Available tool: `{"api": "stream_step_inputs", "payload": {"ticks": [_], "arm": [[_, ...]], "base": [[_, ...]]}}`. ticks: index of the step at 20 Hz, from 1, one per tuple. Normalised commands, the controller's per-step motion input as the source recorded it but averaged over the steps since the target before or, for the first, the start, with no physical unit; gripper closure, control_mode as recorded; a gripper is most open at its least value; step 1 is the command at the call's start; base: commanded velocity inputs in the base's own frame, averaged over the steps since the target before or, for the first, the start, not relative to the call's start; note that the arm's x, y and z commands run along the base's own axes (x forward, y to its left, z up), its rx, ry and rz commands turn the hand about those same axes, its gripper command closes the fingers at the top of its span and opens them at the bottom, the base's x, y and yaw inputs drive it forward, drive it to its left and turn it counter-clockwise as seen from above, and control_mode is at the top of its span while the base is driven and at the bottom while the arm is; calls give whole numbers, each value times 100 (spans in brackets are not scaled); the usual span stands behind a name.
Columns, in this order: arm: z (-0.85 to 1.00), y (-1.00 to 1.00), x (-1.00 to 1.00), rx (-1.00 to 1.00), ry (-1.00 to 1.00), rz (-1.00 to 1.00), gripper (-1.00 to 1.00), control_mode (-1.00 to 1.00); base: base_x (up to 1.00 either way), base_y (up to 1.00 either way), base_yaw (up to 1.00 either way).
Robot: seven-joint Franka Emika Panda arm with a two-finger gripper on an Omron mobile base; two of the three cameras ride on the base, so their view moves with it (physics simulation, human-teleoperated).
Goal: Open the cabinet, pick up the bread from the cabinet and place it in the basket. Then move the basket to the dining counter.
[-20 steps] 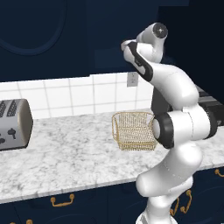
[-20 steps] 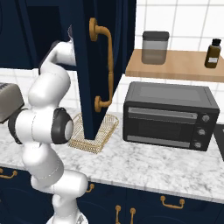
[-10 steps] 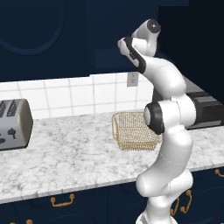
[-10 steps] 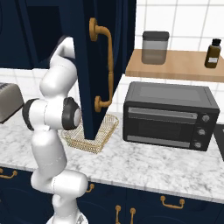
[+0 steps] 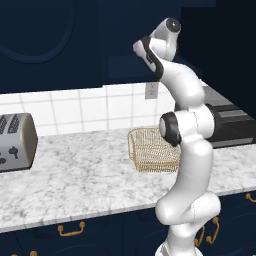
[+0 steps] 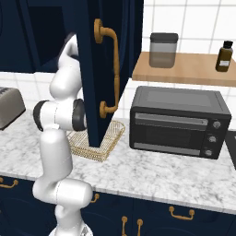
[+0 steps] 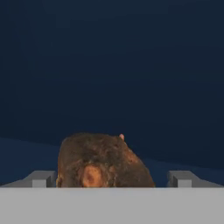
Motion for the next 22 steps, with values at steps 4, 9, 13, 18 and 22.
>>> {"api": "stream_step_inputs", "payload": {"ticks": [4, 9, 13, 18, 22], "arm": [[-20, 0, 33, 0, 2, 5, -100, -100], [-50, 0, -1, 0, 5, 4, 100, -100], [-37, 0, -32, 0, 0, 4, 100, -100], [-34, 0, -43, 2, -2, 3, 100, -100], [-52, 0, -59, 7, -8, 3, 100, -100]], "base": [[0, 0, 0], [0, 0, 0], [0, 0, 0], [0, 0, 0], [0, 0, 0]]}}
